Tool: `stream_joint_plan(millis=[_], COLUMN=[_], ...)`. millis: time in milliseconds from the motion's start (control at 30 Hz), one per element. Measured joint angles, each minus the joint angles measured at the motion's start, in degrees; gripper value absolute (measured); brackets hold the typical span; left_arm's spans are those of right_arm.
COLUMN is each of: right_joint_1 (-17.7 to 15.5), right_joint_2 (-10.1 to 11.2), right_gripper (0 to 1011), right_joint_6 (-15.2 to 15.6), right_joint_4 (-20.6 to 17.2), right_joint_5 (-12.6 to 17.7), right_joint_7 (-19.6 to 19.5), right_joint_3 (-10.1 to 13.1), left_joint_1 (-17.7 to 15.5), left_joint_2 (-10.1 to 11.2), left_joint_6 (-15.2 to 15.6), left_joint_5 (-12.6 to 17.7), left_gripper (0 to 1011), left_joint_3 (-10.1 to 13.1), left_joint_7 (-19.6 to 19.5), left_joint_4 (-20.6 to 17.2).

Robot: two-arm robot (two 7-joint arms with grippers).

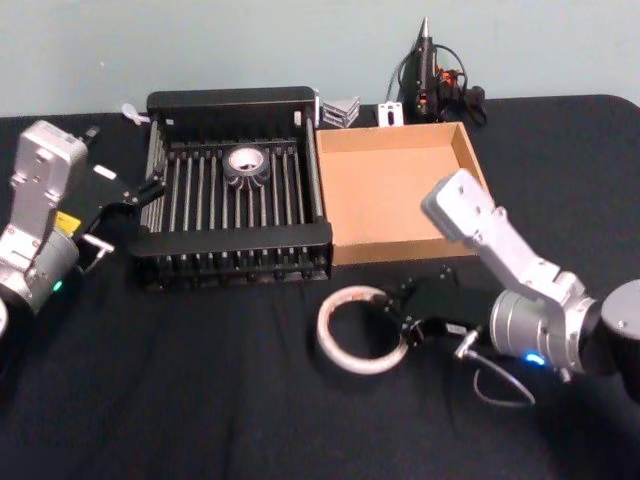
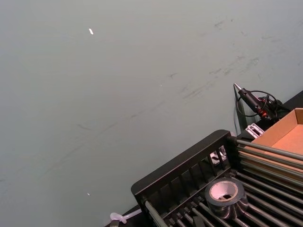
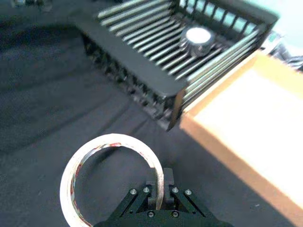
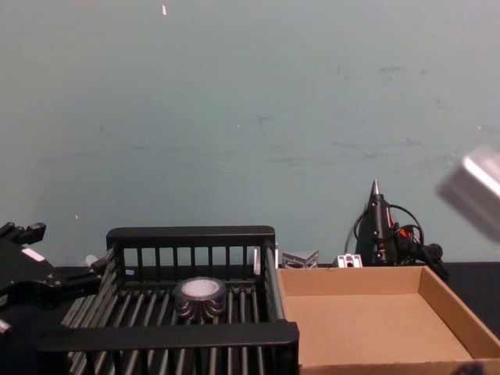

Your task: Pick up the white tape and place it into the black box , Pick up the silver tape and place it into the brown box.

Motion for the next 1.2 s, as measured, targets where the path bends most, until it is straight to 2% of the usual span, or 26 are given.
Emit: stream_joint_plan(millis=[333,600,933,1200], right_joint_1=[1.7,5.3,11.9,17.7], right_joint_2=[-1.0,-3.4,-8.1,-12.7], right_gripper=[96,96,96,96], right_joint_6=[-1.6,-2.0,-2.8,-4.4], right_joint_4=[-0.2,3.8,12.6,23.1], right_joint_5=[2.3,2.4,0.0,-3.0], right_joint_7=[-3.4,-6.6,-10.1,-13.1], right_joint_3=[3.6,5.0,5.4,4.8], left_joint_1=[0.0,0.0,0.0,0.0], left_joint_2=[0.0,0.0,0.0,0.0], left_joint_6=[0.0,0.0,0.0,0.0], left_joint_5=[0.0,0.0,0.0,0.0], left_gripper=[1001,1001,1001,1001], left_joint_3=[0.0,0.0,0.0,0.0], left_joint_7=[0.0,0.0,0.0,0.0], left_joint_4=[0.0,0.0,0.0,0.0])
